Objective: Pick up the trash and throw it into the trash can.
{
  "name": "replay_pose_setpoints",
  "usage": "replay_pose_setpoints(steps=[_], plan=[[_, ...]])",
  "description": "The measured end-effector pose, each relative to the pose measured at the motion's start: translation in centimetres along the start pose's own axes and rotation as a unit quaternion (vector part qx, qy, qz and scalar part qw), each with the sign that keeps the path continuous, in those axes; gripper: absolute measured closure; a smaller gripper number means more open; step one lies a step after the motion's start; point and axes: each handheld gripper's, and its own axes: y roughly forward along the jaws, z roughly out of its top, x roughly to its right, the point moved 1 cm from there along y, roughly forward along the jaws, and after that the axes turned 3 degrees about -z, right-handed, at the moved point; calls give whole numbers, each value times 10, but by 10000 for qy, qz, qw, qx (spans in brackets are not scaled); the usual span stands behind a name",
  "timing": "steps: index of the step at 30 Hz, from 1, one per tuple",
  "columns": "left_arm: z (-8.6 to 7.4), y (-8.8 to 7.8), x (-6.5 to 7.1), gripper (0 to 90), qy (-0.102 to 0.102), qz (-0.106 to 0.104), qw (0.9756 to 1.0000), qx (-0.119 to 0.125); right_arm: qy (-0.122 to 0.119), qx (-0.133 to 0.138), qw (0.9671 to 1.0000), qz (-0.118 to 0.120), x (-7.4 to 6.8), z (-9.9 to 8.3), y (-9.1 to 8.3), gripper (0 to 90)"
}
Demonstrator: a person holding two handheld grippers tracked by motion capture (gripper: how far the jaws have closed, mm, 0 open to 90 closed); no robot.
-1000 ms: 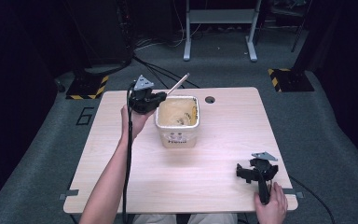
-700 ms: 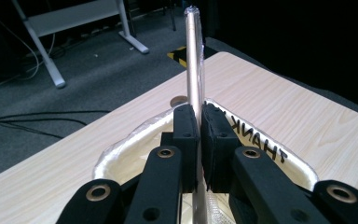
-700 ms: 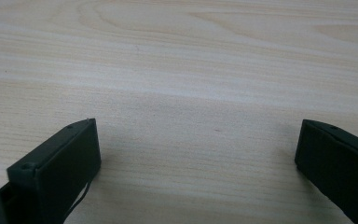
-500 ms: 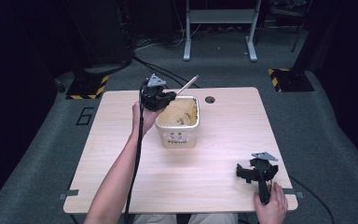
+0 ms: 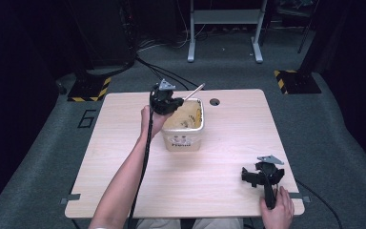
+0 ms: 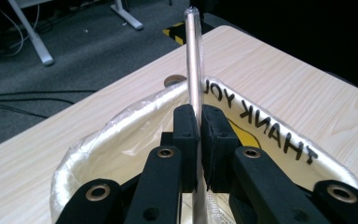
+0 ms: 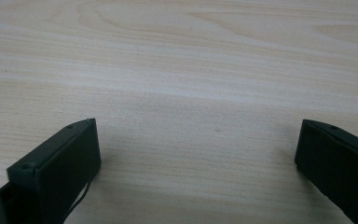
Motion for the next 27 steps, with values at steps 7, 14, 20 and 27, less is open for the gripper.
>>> replay_pose_setpoints(steps=[7,14,20,27], plan=[[-9,7,-5,697,-117,-166,9995,-245,0,-1,10000,-7,0,0,0,0],[-14,1,-10,409,-343,-21,9990,-301,-1,-1,10000,-8,0,0,0,0],[-18,1,-12,400,-216,184,9979,-590,1,-1,10000,-8,0,0,0,0],[-26,6,-11,394,46,806,9915,-1023,1,-1,10000,-8,0,0,0,0]])
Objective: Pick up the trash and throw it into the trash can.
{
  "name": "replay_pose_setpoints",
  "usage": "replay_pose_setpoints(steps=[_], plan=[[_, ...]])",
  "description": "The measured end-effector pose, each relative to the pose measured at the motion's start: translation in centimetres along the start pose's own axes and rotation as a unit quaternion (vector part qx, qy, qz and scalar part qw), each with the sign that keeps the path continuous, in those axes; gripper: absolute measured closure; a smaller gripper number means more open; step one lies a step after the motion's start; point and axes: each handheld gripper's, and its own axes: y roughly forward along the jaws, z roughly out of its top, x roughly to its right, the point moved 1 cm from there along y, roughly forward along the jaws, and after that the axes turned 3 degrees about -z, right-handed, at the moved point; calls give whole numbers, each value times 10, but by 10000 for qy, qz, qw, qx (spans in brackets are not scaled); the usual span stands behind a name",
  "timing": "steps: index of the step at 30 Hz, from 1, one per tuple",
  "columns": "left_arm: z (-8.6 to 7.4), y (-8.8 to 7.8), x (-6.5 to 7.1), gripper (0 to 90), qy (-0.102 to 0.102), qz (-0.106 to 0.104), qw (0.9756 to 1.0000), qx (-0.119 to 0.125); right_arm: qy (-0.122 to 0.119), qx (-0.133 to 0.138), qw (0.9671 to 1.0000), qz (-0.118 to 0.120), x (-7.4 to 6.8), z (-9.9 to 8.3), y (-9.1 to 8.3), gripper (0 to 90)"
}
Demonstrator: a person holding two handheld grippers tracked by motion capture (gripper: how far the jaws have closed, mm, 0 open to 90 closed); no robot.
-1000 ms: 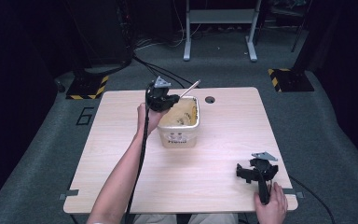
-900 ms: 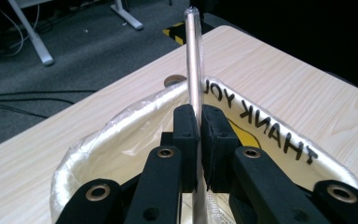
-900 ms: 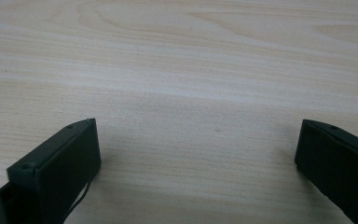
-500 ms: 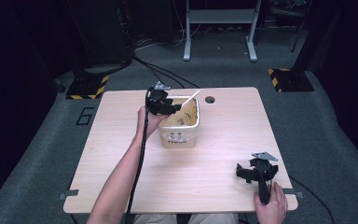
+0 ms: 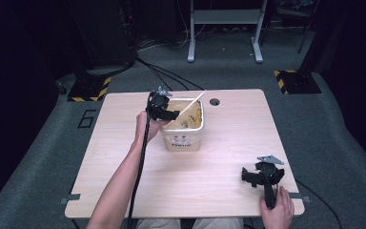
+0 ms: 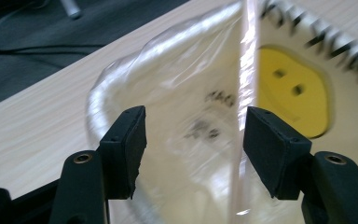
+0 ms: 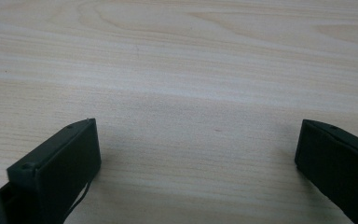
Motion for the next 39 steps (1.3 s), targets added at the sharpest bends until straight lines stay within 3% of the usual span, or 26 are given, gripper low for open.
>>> replay_pose_setpoints(steps=[5,10,13,15,16,17,20,27,31,35,38,39], plan=[[0,-2,3,384,105,-57,9999,-51,2,-3,10000,-1,0,0,0,0],[-3,-4,10,360,470,145,9985,-224,0,-1,10000,0,0,0,0,0],[-4,-6,9,319,368,55,9992,-140,-1,-1,10000,0,0,0,0,0],[-8,-13,2,303,56,-232,9996,122,-1,-2,10000,1,0,0,0,0],[-8,-13,2,297,56,-232,9996,122,1,-1,10000,0,0,0,0,0],[-13,-19,-3,289,-125,-335,9990,271,-1,0,10000,-1,0,0,0,0],[-20,-29,-10,262,-279,-438,9978,413,0,-1,10000,0,0,0,0,0],[-36,-53,-16,168,-354,-498,9958,679,6,-5,10000,-1,0,0,0,0],[-53,-74,-16,142,-361,-504,9940,900,0,-2,10000,-1,0,0,0,0],[-74,-82,-17,130,-339,-424,9948,861,1,-2,10000,-1,0,0,0,0],[-94,-81,-20,121,-436,-375,9953,783,-1,-1,10000,0,0,0,0,0],[-94,-81,-20,121,-436,-375,9953,783,-1,-1,10000,0,0,0,0,0]])
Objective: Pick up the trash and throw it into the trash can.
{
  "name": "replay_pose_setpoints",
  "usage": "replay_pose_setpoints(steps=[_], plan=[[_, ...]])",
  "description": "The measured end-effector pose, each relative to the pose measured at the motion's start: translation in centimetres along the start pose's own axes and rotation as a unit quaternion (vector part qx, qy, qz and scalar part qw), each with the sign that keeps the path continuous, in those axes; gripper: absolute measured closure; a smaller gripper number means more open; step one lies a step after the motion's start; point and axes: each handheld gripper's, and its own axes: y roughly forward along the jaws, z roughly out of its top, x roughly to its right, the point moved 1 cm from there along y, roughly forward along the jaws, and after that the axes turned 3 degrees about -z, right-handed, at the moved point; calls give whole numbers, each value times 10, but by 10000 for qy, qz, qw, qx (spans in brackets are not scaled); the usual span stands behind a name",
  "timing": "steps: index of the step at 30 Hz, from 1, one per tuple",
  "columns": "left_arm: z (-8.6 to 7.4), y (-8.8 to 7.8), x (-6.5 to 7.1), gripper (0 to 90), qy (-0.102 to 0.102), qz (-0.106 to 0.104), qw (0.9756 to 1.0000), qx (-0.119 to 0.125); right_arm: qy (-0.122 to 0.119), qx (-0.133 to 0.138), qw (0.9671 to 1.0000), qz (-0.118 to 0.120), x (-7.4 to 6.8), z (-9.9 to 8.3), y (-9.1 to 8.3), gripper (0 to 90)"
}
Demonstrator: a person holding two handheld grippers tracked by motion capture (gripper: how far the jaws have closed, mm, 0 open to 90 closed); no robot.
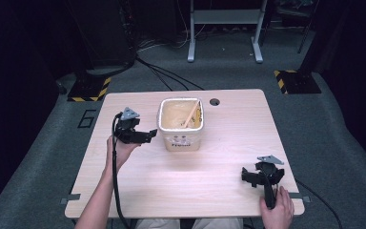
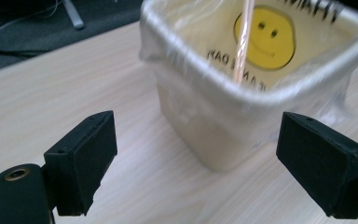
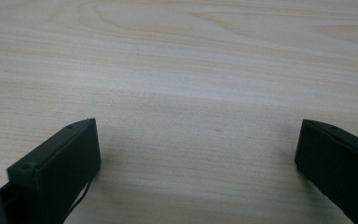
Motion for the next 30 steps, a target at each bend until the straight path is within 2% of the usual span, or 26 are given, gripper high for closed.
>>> replay_pose_setpoints(steps=[3,4,5,7,8,10,14,15,17,18,20,21,22,23,30], plan=[[-32,4,-10,117,-218,108,9996,-157,3,-1,10000,0,0,0,0,0],[-32,4,-10,114,-218,108,9996,-157,0,0,10000,0,0,0,0,0],[-49,8,-14,108,-344,114,9989,-297,8,-3,10000,8,0,0,0,0],[-65,12,-18,98,-436,139,9980,-443,8,-3,10000,-1,0,0,0,0],[-65,12,-18,96,-436,139,9980,-443,8,-3,10000,-1,0,0,0,0],[-86,17,-22,91,-570,172,9965,-580,4,-2,10000,-1,0,0,0,0],[-108,20,-25,83,-657,296,9951,-682,1,-1,10000,1,0,0,0,0],[-108,20,-25,83,-657,296,9951,-682,1,0,10000,1,0,0,0,0],[-123,22,-27,77,-690,387,9939,-763,3,-3,10000,-1,0,0,0,0],[-128,24,-27,68,-738,453,9935,-741,3,-2,10000,-2,0,0,0,0],[-132,24,-28,57,-704,459,9935,-775,1,0,10000,-1,0,0,0,0],[-138,26,-27,54,-677,527,9936,-739,2,-1,10000,-1,0,0,0,0],[-145,28,-25,44,-504,637,9940,-739,1,-3,10000,-1,0,0,0,0],[-147,28,-24,20,-516,675,9938,-713,1,-1,10000,0,0,0,0,0],[-148,27,-22,17,-597,729,9931,-692,9,-6,10000,-3,0,0,0,0]])
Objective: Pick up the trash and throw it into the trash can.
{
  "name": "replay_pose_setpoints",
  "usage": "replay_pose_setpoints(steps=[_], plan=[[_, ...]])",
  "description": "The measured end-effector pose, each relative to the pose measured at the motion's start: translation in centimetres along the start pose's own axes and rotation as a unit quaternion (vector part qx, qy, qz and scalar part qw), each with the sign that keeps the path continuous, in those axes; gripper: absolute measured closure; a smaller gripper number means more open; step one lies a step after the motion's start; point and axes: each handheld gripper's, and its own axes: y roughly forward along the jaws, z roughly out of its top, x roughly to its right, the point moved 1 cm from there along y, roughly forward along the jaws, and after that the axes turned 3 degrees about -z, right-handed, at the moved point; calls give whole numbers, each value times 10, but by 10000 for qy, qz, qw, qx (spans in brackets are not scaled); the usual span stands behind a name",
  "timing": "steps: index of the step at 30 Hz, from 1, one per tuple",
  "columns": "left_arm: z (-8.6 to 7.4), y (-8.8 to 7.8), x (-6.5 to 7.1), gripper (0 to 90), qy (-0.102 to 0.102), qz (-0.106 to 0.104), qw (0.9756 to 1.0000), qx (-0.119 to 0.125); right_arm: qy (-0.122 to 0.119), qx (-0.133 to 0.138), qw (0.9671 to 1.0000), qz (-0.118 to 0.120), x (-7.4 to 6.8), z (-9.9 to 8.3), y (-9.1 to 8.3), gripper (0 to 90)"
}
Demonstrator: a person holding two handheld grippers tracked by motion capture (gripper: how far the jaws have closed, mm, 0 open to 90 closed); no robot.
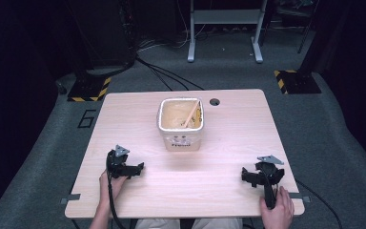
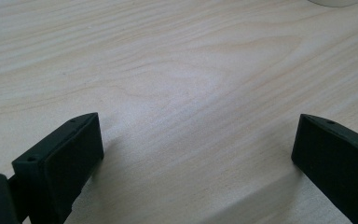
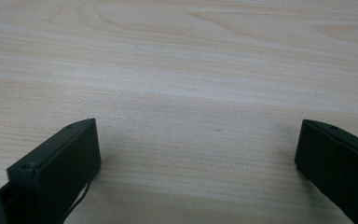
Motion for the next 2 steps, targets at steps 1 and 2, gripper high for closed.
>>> replay_pose_setpoints(steps=[1,2], plan=[[0,0,0,17,-9,11,10000,2,-7,3,10000,-2,0,0,0,0],[0,0,0,17,-9,11,10000,2,-5,3,10000,7,0,0,0,0]])
